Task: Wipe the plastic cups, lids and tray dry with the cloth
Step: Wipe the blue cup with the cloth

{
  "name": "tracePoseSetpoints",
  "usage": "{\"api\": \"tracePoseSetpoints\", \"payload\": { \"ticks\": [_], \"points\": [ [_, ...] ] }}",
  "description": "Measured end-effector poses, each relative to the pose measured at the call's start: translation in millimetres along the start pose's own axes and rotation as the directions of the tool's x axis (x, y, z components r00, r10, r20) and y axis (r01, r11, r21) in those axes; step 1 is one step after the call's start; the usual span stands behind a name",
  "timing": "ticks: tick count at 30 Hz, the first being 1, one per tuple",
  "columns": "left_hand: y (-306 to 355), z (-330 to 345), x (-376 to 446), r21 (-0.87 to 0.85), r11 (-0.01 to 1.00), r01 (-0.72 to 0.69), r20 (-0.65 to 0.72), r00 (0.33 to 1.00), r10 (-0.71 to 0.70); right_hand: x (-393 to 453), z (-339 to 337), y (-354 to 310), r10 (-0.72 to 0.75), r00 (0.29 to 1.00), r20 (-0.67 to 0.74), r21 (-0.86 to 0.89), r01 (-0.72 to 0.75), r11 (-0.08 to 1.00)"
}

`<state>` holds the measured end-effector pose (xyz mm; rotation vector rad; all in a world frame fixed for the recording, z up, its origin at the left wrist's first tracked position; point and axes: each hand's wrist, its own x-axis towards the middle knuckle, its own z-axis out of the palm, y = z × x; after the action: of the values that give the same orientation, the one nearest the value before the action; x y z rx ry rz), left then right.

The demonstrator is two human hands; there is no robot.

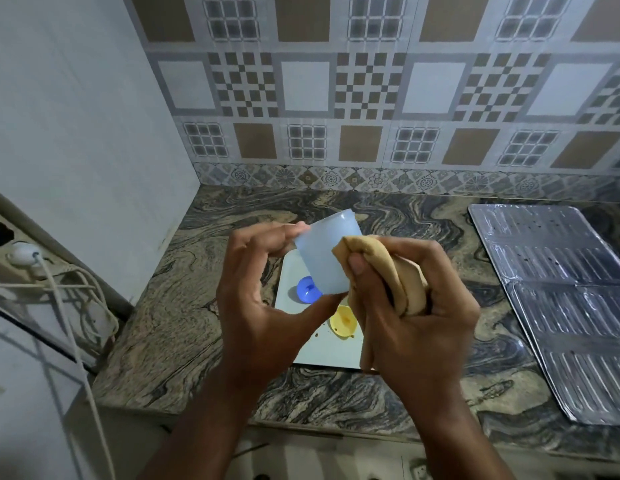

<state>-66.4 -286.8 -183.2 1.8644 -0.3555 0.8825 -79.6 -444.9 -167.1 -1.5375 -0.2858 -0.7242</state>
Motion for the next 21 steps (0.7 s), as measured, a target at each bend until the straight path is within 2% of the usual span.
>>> {"api": "tracePoseSetpoints", "payload": {
  "ticks": [4, 8, 12, 15, 18, 21],
  "points": [
    [2, -2, -2, -0.025, 0.999, -0.026, 0.032, 0.999, 0.027, 20, 5, 1, 0.075, 0.997, -0.023, 0.092, -0.073, 0.993],
    [1, 0, -9, -0.195, 0.976, 0.102, -0.035, 0.993, -0.11, 29, 4, 9, 0.162, 0.986, -0.027, 0.177, -0.155, 0.972],
    [6, 6, -11, -0.323, 0.933, 0.161, -0.067, 0.979, -0.193, 5, 3, 5, 0.105, 0.994, -0.041, 0.204, -0.094, 0.974],
    [7, 8, -13, -0.386, 0.9, 0.202, 0.0, 0.976, -0.219, -10, 6, 2, 0.086, 0.995, -0.055, 0.241, -0.071, 0.968],
    [4, 4, -10, -0.311, 0.928, 0.207, 0.017, 0.977, -0.212, -11, 7, 5, 0.074, 0.996, -0.051, 0.229, -0.061, 0.972],
    [3, 0, -4, -0.027, 0.99, 0.137, 0.001, 0.991, -0.137, -10, 1, 14, 0.083, 0.995, -0.06, 0.163, -0.073, 0.984]
  ]
}}
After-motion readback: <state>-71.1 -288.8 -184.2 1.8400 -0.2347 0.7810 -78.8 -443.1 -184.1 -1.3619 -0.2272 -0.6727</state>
